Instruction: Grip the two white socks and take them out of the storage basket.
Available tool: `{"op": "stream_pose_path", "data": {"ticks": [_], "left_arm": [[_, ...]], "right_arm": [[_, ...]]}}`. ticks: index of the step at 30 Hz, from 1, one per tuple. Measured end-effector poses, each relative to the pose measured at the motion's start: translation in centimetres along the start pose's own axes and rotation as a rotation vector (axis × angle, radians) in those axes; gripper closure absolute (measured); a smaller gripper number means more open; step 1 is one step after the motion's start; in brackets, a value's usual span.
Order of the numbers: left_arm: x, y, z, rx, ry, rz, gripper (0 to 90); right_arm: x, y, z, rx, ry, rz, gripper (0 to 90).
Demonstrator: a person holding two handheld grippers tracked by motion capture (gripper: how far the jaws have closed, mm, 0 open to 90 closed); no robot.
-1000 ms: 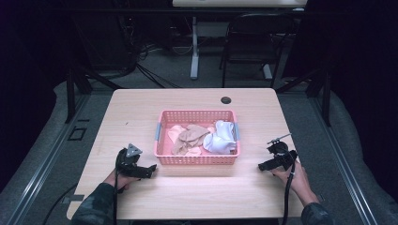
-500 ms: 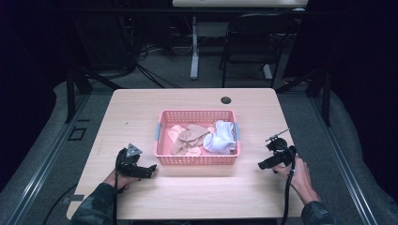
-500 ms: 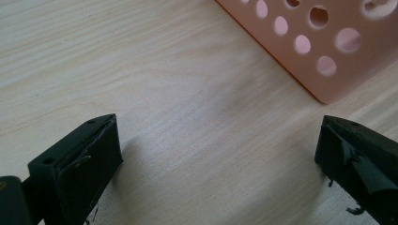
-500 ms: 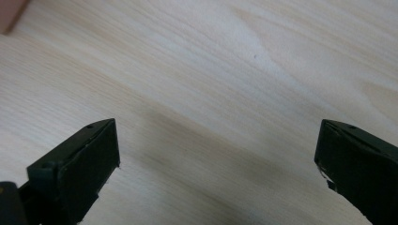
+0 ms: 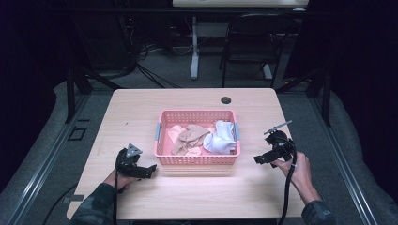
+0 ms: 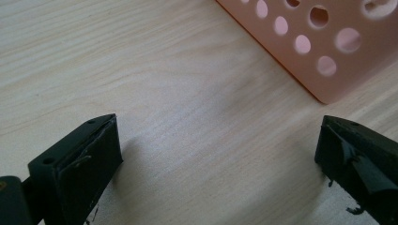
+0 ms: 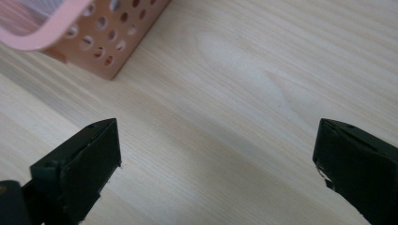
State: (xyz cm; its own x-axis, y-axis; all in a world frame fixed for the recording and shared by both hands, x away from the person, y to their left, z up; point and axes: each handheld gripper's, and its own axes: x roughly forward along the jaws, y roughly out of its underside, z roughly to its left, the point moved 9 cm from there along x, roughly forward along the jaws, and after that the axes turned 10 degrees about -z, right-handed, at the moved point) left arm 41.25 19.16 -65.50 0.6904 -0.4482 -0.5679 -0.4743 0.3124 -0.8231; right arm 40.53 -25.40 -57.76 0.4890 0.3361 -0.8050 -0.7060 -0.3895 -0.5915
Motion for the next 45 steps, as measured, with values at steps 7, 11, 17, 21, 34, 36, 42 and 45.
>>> {"op": "stream_pose_path", "data": {"ticks": [7, 11, 17, 21, 34, 36, 42, 45], "left_arm": [[0.0, 0.0, 0.0, 0.000, -0.002, -0.001, 0.5], [0.0, 0.0, 0.0, -0.001, -0.003, 0.000, 0.6], [0.0, 0.0, 0.0, 0.000, -0.003, -0.001, 0.6], [0.0, 0.0, 0.0, 0.000, -0.003, -0.001, 0.5], [0.0, 0.0, 0.0, 0.001, -0.003, -0.001, 0.6], [0.0, 0.0, 0.0, 0.003, -0.003, 0.000, 0.6], [0.0, 0.0, 0.0, 0.000, -0.003, -0.001, 0.6], [0.0, 0.0, 0.0, 0.000, -0.003, -0.001, 0.6]], "right_arm": [[-1.5, -2.1, 0.9, -0.027, -0.005, -0.066, 0.0], [-2.0, -3.5, 1.6, -0.033, -0.026, -0.081, 0.0], [-2.1, -5.3, 3.1, -0.069, -0.057, -0.094, 0.0], [-2.1, -6.4, 4.0, -0.076, -0.073, -0.115, 0.0], [-0.1, -10.0, 8.5, -0.174, -0.139, -0.134, 0.0], [0.2, -10.1, 8.7, -0.178, -0.134, -0.129, 0.0], [2.4, -10.7, 10.1, -0.186, -0.132, -0.111, 12.6], [3.0, -10.6, 10.4, -0.190, -0.139, -0.088, 12.9]]}}
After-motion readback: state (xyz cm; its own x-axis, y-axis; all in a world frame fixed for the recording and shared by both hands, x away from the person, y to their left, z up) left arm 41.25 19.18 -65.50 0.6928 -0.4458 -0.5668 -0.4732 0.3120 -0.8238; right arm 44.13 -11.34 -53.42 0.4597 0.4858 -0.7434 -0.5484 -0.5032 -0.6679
